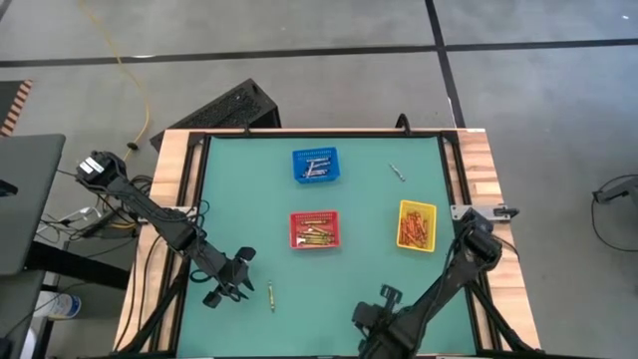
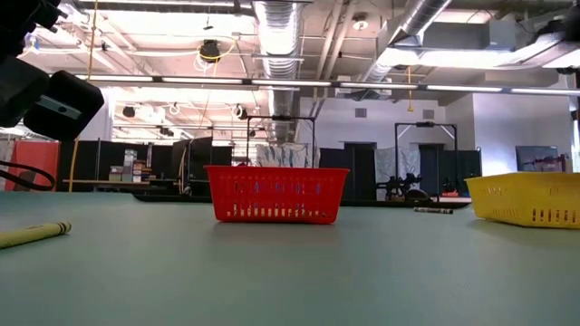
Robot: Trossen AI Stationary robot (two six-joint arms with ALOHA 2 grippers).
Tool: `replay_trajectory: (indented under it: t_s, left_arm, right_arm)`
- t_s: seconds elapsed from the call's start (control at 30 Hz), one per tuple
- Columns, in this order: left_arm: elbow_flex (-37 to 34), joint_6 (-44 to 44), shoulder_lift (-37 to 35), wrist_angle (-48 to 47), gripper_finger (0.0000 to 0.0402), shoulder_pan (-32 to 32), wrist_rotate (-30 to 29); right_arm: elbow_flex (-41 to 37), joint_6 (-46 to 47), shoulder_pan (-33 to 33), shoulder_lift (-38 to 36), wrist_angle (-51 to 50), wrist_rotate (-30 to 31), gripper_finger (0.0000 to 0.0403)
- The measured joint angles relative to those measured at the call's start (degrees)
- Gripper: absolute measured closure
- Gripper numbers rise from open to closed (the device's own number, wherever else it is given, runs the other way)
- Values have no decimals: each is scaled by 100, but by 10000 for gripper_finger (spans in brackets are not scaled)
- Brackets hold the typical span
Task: Sort crayons
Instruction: Put the orange crayon into the yellow bin
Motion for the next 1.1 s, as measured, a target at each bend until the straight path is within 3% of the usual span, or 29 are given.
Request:
replay_trajectory:
  t_s: [0.33,0.43,0.6,0.7,0.87,1.0,1.1]
  left_arm:
    - [0,280,0,160,294,136,-80]
    - [0,281,0,178,294,217,-72]
    - [0,284,0,183,294,325,-67]
    - [0,237,0,171,294,377,-67]
    - [0,370,0,147,294,420,-27]
    - [0,1004,0,138,294,420,53]
    - [0,1370,0,146,294,420,-358]
  right_arm:
    - [-2,-1862,-358,-1285,-410,1437,400]
    - [-530,-2622,-612,-1817,154,1386,401]
    - [-2238,-3409,-1187,-3306,1565,697,401]
    - [-3306,-2677,-1676,-4209,1624,153,402]
    - [-4443,-624,-2068,-5591,1021,104,401]
    - [-5057,427,-2080,-6154,844,98,401]
    - [-5413,1019,-2077,-6349,657,10,400]
